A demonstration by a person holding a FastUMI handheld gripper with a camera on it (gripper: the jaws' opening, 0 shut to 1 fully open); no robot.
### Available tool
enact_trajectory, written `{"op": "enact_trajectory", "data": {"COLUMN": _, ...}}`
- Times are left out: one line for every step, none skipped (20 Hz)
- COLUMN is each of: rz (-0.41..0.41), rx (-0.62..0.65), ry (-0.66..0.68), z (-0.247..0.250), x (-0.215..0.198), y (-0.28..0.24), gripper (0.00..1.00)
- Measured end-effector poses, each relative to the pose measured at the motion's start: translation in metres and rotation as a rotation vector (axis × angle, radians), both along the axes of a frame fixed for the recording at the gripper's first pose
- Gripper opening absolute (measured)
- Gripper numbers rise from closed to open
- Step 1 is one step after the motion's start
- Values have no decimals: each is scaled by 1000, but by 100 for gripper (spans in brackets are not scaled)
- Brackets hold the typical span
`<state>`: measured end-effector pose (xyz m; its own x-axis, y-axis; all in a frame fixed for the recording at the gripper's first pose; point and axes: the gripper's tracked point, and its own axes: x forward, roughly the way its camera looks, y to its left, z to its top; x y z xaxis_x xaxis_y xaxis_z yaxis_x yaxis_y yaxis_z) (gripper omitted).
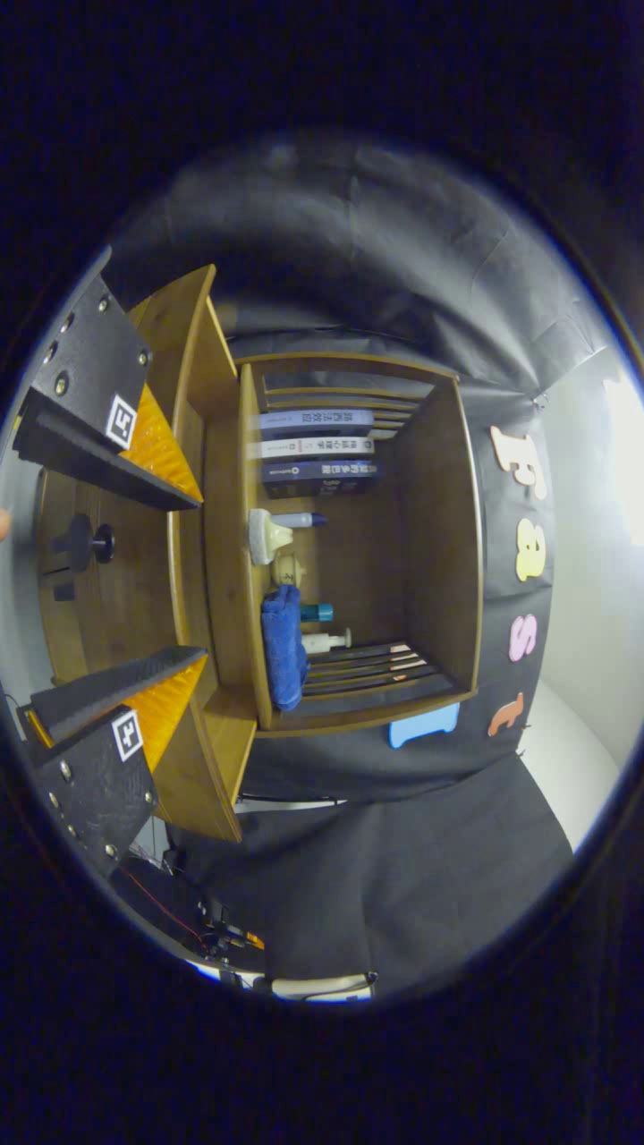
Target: Pull open the drawer, take out the items inside it, and place them on the countertop above the cabinet.
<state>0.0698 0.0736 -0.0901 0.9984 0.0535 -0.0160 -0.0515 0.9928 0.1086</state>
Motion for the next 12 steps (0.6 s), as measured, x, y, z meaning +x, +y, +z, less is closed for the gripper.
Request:
{"op": "enact_trajectory", "data": {"rz": 20, "rx": -6, "ry": 19, "z": -5, "x": 1, "y": 7, "gripper": 90}}
{"op": "enact_trajectory", "data": {"rz": 40, "rx": -14, "ry": 33, "z": -7, "x": 3, "y": 14, "gripper": 90}}
{"op": "enact_trajectory", "data": {"rz": 58, "rx": -24, "ry": 46, "z": -10, "x": 5, "y": 19, "gripper": 90}}
{"op": "enact_trajectory", "data": {"rz": 72, "rx": -29, "ry": 64, "z": -13, "x": 6, "y": 23, "gripper": 90}}
{"op": "enact_trajectory", "data": {"rz": 76, "rx": -33, "ry": 79, "z": -17, "x": 7, "y": 25, "gripper": 91}}
{"op": "enact_trajectory", "data": {"rz": 77, "rx": -27, "ry": 64, "z": -14, "x": 7, "y": 23, "gripper": 91}}
{"op": "enact_trajectory", "data": {"rz": 77, "rx": -16, "ry": 69, "z": -14, "x": 8, "y": 24, "gripper": 91}}
{"op": "enact_trajectory", "data": {"rz": 71, "rx": -5, "ry": 65, "z": -13, "x": 8, "y": 22, "gripper": 91}}
{"op": "enact_trajectory", "data": {"rz": 71, "rx": 9, "ry": 62, "z": -12, "x": 8, "y": 21, "gripper": 90}}
{"op": "enact_trajectory", "data": {"rz": 67, "rx": 24, "ry": 61, "z": -13, "x": 9, "y": 21, "gripper": 90}}
{"op": "enact_trajectory", "data": {"rz": 63, "rx": 27, "ry": 60, "z": -13, "x": 9, "y": 21, "gripper": 89}}
{"op": "enact_trajectory", "data": {"rz": 57, "rx": 22, "ry": 62, "z": -13, "x": 9, "y": 20, "gripper": 89}}
